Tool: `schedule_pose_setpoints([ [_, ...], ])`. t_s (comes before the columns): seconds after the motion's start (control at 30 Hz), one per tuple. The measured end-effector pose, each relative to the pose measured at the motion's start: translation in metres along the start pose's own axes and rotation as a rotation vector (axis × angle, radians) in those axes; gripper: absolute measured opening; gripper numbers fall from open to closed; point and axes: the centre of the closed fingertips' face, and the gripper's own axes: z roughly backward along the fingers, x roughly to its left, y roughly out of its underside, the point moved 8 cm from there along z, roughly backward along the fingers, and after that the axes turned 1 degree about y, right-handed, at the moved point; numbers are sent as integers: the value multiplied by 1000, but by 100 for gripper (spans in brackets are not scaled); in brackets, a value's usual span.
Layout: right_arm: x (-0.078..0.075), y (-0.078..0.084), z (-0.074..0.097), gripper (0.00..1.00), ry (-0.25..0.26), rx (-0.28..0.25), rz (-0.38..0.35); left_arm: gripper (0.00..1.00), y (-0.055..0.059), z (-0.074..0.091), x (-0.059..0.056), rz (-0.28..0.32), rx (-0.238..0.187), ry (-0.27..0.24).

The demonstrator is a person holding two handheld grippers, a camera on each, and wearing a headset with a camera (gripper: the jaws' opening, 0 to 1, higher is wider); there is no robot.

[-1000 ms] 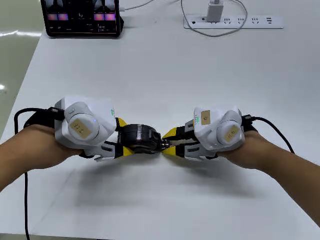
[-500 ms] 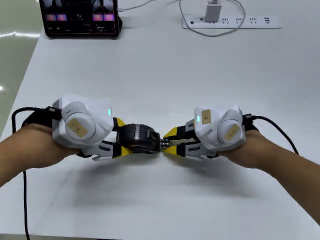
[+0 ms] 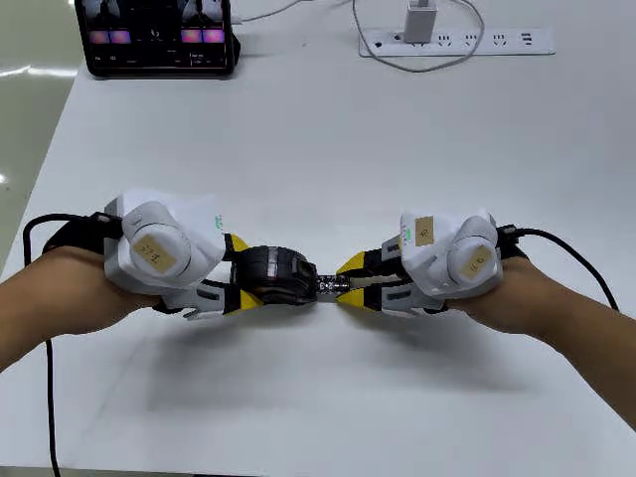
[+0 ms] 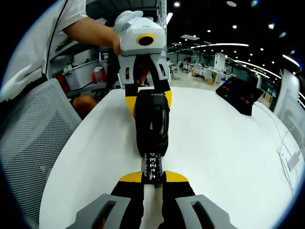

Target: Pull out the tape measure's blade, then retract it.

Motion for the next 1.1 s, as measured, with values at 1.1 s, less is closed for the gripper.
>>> schedule_pose_setpoints([
  [1.1,1,22,33,10,9,45,-3,26,-1,-1,1,11,2,4],
])
